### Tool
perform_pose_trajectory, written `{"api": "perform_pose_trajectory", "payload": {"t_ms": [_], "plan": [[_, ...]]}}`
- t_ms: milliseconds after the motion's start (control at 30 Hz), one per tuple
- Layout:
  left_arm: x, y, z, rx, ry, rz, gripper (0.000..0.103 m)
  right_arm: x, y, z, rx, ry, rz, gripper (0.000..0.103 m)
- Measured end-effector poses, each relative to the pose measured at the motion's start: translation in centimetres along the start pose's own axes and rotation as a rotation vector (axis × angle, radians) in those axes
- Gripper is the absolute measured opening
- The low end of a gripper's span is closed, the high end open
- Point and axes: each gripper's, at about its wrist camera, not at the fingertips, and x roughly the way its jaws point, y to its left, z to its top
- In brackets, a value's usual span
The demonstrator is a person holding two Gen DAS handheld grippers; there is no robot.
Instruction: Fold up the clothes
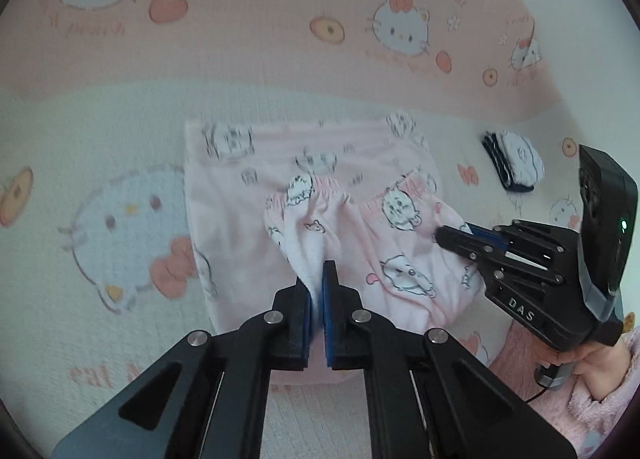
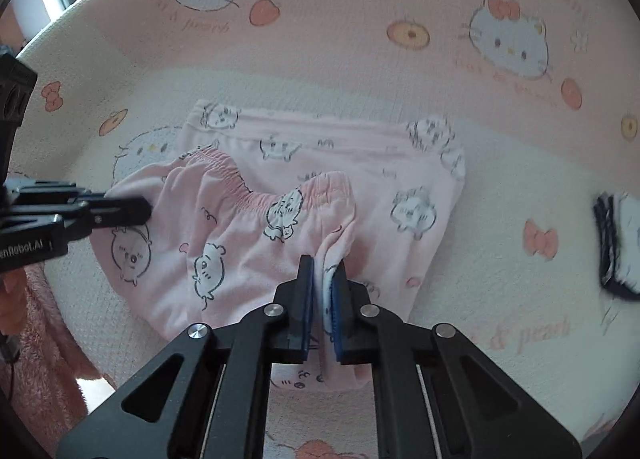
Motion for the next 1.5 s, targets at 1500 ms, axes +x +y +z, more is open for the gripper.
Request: {"api": "perform_pose_trajectory", "payload": {"t_ms": [1500], "plan": [[6.5,3.5,5.5,-0.089,0.018,0.162,0.018,6.8,-3.5,4.7,0.166,0.084,0.025,0.02]]}}
